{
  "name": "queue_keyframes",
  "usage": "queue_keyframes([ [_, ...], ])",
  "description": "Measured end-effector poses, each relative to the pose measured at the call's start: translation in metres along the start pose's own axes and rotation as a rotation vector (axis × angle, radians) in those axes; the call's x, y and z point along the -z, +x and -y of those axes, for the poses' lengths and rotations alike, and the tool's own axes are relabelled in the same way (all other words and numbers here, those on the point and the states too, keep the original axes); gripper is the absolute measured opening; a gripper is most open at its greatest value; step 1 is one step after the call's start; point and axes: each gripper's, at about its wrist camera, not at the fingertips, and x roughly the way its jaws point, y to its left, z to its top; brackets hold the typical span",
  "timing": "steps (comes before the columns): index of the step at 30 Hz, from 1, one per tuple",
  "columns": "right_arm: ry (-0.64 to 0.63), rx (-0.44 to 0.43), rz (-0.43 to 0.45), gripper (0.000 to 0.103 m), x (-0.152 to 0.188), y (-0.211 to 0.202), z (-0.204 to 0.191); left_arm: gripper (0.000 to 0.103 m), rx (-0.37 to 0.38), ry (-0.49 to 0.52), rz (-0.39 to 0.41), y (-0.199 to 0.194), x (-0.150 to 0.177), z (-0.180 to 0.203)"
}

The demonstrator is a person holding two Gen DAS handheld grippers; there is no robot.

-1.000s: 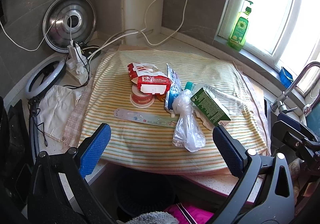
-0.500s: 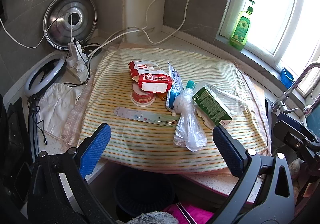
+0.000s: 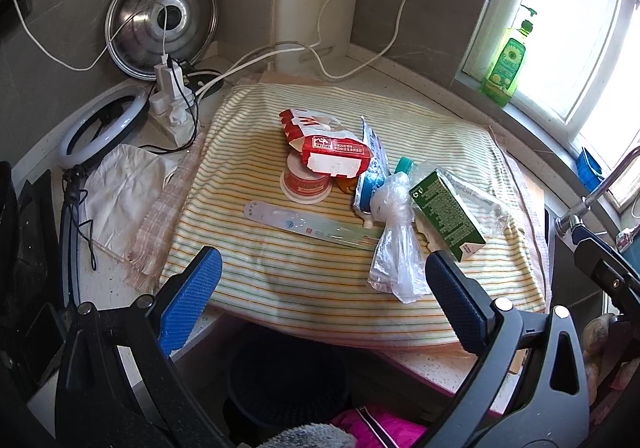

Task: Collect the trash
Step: 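Grasp the red-and-white wrapper with the left tool while the right tool grasps the green milk carton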

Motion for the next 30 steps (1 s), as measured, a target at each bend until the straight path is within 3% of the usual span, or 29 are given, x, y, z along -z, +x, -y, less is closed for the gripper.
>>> queue_keyframes([
  [5, -0.011, -0.006, -0.008, 0.103, -0.004, 0.003, 0.020, 0.103, 0.002, -0.049, -0.030, 0.010, 0.000, -0.011],
  [18, -0.027, -0.124, -0.187, 0.099, -0.017, 0.050, 0.071, 0.094, -0.016, -0.176, -0.063, 0.035, -0.005, -0.023],
  [25, -0.061, -0.188, -0.270, 0.098, -0.027, 0.084, 0.082, 0.081, -0.010, -0.226, -0.112, 0.058, -0.008, -0.030],
  [30, -0.076, -0.233, -0.329, 0.097, -0.030, 0.109, 0.082, 0.080, -0.009, -0.273, -0.125, 0.068, -0.018, -0.041],
])
